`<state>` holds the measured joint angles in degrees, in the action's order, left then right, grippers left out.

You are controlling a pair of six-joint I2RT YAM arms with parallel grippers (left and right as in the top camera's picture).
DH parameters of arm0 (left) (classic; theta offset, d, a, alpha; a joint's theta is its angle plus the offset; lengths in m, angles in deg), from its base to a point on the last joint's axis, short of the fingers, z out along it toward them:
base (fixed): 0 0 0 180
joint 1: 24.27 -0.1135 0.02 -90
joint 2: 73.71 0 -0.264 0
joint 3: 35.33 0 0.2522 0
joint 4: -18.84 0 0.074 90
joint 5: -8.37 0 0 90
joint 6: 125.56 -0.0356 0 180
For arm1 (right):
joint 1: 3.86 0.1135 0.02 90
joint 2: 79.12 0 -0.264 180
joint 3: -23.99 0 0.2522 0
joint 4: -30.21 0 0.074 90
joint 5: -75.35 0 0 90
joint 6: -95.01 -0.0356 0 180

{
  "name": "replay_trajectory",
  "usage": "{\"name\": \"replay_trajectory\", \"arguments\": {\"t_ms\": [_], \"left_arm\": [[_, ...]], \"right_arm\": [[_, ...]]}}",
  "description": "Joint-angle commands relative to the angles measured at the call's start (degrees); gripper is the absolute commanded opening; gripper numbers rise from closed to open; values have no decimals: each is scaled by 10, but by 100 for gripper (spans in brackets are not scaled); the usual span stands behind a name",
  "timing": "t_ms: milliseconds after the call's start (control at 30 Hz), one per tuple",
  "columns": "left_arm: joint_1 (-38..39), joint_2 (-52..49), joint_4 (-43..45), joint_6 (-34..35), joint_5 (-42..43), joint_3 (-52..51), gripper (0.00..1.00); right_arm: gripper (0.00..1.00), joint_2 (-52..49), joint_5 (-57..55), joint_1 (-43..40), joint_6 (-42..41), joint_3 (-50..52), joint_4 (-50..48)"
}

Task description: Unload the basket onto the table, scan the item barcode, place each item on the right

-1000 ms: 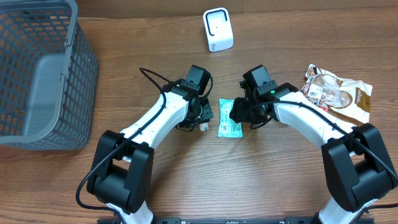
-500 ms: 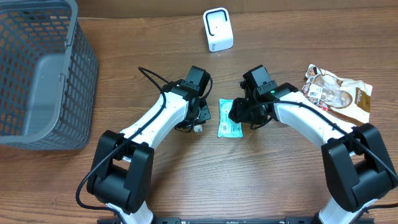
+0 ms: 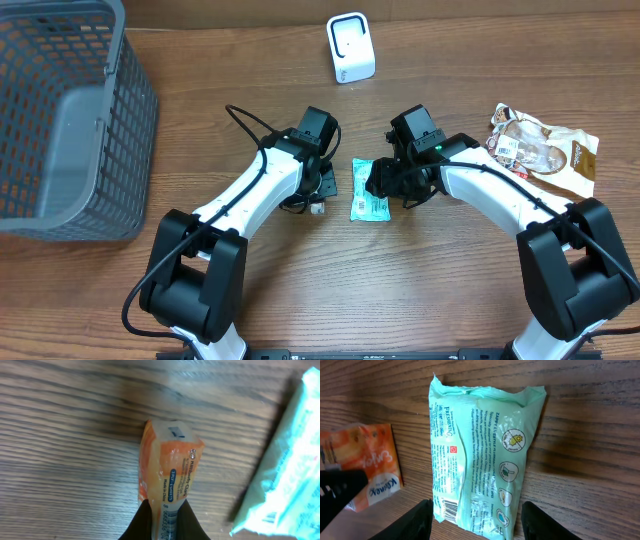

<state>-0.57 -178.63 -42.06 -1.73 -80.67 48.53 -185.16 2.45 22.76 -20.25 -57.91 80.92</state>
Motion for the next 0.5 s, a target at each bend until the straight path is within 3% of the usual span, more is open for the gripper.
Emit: {"name": "replay_trajectory", "arguments": {"t_ms": [0,267,467], "left_arm": [[-14,-8,-3,-67,89,15,4],[-68,-8,-5,-94,257,20,4],[-83,-8,-7,-101,215,12,4]], "right_arm": [[58,-1,-5,-4,2,-5,-2],[58,-1,-5,-4,2,-5,-2],[58,-1,-5,-4,2,-5,-2]]}}
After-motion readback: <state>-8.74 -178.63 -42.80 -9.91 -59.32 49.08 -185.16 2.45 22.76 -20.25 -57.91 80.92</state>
